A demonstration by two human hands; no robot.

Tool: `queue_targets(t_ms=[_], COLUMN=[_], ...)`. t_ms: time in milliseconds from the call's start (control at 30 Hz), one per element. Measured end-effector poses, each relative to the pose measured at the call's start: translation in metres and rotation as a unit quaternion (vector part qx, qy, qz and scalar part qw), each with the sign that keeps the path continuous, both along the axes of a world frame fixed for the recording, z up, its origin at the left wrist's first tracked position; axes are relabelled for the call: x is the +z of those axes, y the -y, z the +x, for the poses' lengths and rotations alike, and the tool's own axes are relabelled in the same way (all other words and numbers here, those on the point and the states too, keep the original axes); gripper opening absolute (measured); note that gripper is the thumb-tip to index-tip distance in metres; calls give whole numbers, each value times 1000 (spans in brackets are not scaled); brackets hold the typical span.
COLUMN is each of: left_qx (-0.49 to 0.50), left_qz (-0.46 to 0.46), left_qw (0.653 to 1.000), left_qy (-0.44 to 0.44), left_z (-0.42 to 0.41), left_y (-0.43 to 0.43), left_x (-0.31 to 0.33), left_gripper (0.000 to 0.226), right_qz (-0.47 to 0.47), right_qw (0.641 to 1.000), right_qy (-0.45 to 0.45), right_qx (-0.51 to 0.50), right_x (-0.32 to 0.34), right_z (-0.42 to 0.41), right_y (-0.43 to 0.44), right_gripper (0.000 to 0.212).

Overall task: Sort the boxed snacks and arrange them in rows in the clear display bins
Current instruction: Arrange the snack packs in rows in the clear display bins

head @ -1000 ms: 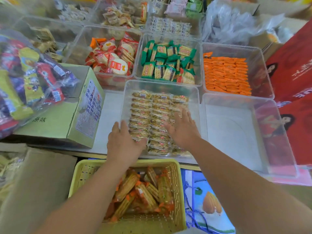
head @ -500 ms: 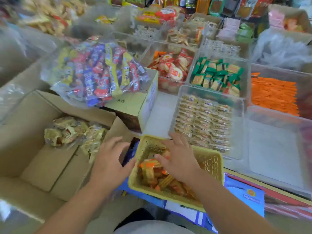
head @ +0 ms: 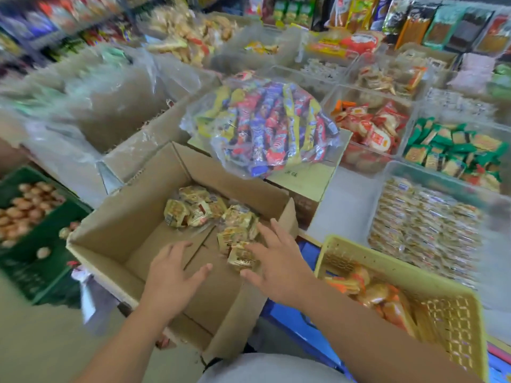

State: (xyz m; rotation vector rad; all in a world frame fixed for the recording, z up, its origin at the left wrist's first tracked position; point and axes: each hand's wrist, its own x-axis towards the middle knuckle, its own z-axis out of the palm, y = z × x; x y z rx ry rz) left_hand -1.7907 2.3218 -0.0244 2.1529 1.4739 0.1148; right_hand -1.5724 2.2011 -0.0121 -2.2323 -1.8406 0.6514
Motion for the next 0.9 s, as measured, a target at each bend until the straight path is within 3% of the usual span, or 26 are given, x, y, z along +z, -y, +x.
queue_targets(t_ms=[133,300,567,700,900], left_qx=[-40,-15,18,72,75], left_qz=[-7,-62,-159,-178,-122], left_qw=[999,997,983,977,984], left_qy=[-25,-53,-84,-96,-109], left_z=[-6,19,80,104,106], left_y=[-74,-165,-219,-217,-218], left_x=[-9,-39,-84,-103,-117], left_gripper=[78,92,129,123,104], right_qz=[-51,-94,-103,-100,-94], right_qw=[997,988,985,984,983], right_qy=[33,89,86,85,87], right_qx=[-47,-81,-110,-120,-129], right_x=[-9,-15,-9,-11,-14], right_z=[-18,-21,-25,-27,-28], right_y=[-31,-49,-47,-47,-47], right_gripper=[61,69,71,71,70])
